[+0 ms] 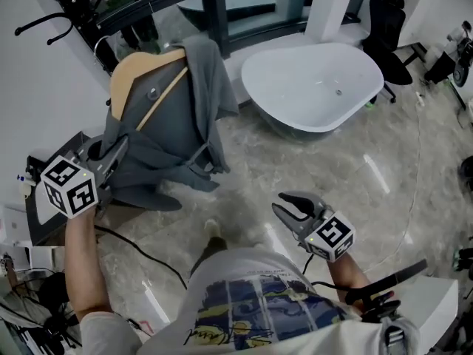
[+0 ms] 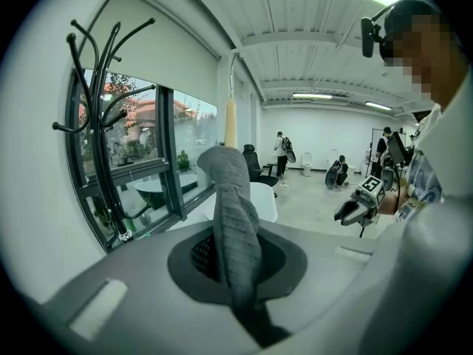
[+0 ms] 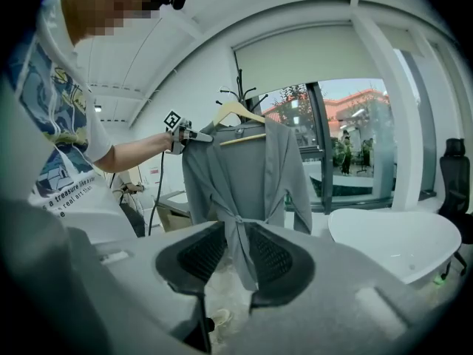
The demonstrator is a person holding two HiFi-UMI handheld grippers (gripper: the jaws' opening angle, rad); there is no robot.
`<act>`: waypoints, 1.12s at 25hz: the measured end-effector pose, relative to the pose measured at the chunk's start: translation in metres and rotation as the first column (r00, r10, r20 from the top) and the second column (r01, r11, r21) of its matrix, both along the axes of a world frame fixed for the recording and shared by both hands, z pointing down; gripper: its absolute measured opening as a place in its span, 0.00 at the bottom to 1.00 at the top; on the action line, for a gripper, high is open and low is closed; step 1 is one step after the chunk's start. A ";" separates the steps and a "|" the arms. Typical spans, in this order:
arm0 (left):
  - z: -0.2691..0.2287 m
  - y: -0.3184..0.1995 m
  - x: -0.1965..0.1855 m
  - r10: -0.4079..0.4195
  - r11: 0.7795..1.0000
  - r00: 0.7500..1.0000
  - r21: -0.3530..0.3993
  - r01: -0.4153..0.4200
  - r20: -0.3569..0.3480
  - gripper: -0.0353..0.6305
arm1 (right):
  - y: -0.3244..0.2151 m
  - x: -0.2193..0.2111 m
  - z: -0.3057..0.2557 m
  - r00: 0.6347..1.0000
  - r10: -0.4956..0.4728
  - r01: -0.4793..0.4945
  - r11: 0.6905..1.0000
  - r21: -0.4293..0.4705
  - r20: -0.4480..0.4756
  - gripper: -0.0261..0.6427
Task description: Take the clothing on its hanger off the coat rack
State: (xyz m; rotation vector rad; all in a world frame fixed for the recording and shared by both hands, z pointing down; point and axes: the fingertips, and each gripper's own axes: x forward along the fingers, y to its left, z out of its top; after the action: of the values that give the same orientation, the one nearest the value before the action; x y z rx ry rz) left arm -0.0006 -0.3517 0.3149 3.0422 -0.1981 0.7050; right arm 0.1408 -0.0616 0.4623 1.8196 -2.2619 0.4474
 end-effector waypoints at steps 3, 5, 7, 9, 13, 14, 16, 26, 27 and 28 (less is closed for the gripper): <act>-0.007 0.044 -0.015 -0.001 1.000 1.000 0.002 0.001 -0.006 0.05 | 0.009 -0.009 0.000 0.999 -0.036 0.036 0.999 0.002 -0.006 0.19; -0.017 0.065 -0.021 0.003 1.000 1.000 0.001 -0.003 -0.013 0.05 | 0.010 -0.012 -0.008 0.998 -0.056 0.056 0.998 0.003 -0.014 0.19; -0.025 0.083 -0.030 -0.005 1.000 1.000 0.000 0.005 -0.021 0.05 | 0.008 -0.016 -0.017 0.996 -0.088 0.088 0.996 0.010 -0.018 0.19; -0.028 0.102 -0.040 -0.015 1.000 1.000 0.004 0.015 -0.027 0.05 | 0.010 -0.022 -0.022 0.993 -0.118 0.118 0.993 0.019 -0.019 0.18; -0.023 0.147 -0.055 -0.007 1.000 1.000 0.021 0.008 -0.026 0.05 | 0.024 -0.030 -0.020 0.987 -0.155 0.155 0.988 0.023 -0.033 0.15; -0.022 0.157 -0.058 -0.002 1.000 1.000 0.026 0.003 -0.025 0.05 | 0.027 -0.031 -0.020 0.986 -0.162 0.163 0.986 0.026 -0.036 0.14; -0.019 0.175 -0.061 0.012 1.000 1.000 0.027 -0.011 -0.023 0.05 | 0.032 -0.033 -0.020 0.985 -0.170 0.171 0.985 0.030 -0.039 0.12; -0.014 0.223 -0.068 0.050 0.999 0.999 0.013 -0.050 -0.011 0.05 | 0.045 -0.040 -0.019 0.977 -0.206 0.208 0.978 0.020 -0.053 0.05; -0.013 0.223 -0.067 0.053 0.998 0.999 0.016 -0.053 -0.009 0.05 | 0.044 -0.039 -0.019 0.976 -0.208 0.210 0.978 0.019 -0.056 0.04; -0.013 0.224 -0.066 0.056 0.998 0.998 0.020 -0.056 -0.007 0.05 | 0.043 -0.039 -0.019 0.976 -0.210 0.212 0.977 0.020 -0.060 0.04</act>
State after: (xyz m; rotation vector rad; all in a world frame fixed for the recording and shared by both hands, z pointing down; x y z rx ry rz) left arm -0.0663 -0.1280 0.3021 3.0802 -0.1215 0.6996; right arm 0.1021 -0.0186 0.4431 1.5587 -2.3976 0.3255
